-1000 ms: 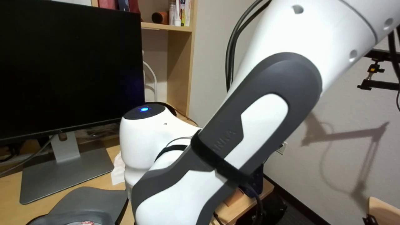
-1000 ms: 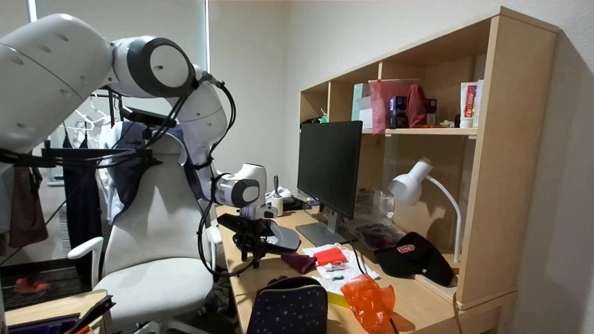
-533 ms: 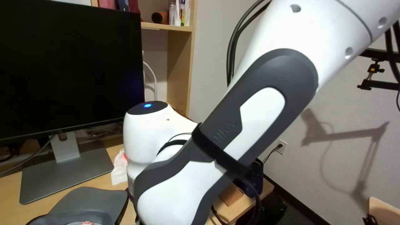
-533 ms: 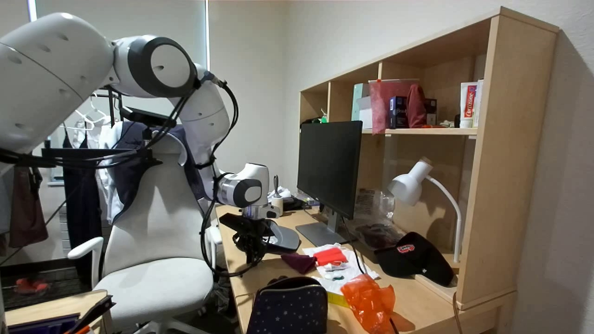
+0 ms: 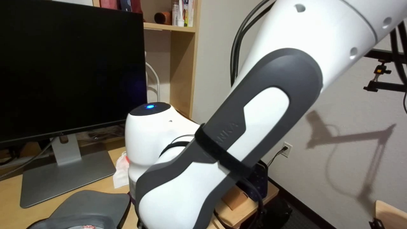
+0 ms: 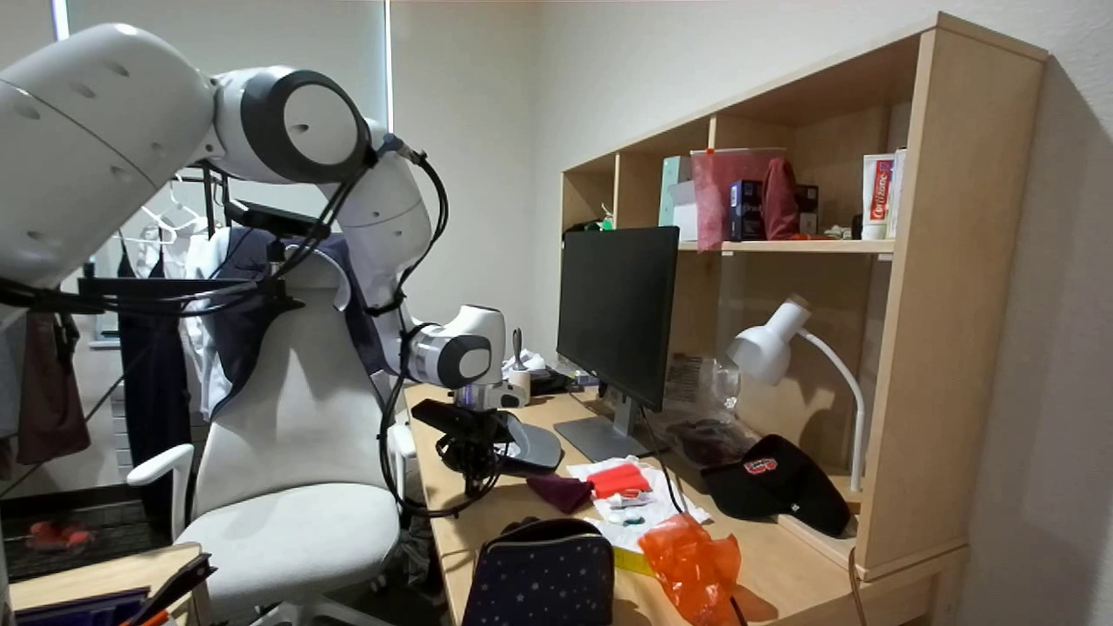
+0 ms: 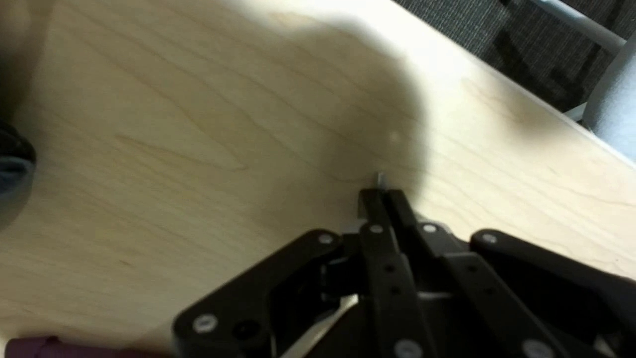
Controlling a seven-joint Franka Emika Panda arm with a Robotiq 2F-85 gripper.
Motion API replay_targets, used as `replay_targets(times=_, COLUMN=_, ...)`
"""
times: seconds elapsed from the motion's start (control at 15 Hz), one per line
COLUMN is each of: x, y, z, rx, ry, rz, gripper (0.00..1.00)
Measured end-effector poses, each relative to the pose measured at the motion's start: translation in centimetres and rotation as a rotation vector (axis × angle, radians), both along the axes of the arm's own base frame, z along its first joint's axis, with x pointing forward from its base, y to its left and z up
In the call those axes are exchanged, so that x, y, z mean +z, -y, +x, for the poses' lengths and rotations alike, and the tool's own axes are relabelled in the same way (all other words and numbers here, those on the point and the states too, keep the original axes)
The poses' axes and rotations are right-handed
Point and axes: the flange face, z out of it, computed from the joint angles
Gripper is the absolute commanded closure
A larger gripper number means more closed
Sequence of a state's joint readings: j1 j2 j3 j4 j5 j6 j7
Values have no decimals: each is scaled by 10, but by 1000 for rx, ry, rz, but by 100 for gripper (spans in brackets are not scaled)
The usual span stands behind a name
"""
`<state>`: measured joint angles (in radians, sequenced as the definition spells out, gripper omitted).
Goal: Move the orange plastic to the right then move the rod to the right
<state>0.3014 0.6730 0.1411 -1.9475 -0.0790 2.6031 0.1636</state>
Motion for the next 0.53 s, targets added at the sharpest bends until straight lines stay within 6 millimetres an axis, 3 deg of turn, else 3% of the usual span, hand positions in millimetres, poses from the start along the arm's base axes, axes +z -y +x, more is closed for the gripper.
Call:
replay_targets(times=0.27, x=3, y=1, z=1, rx=-2, ry=20, rz=8, gripper=93)
replay_targets(times=0.53, x=24, y=13, z=2, rx=-35, ry=80, rz=17, gripper=92)
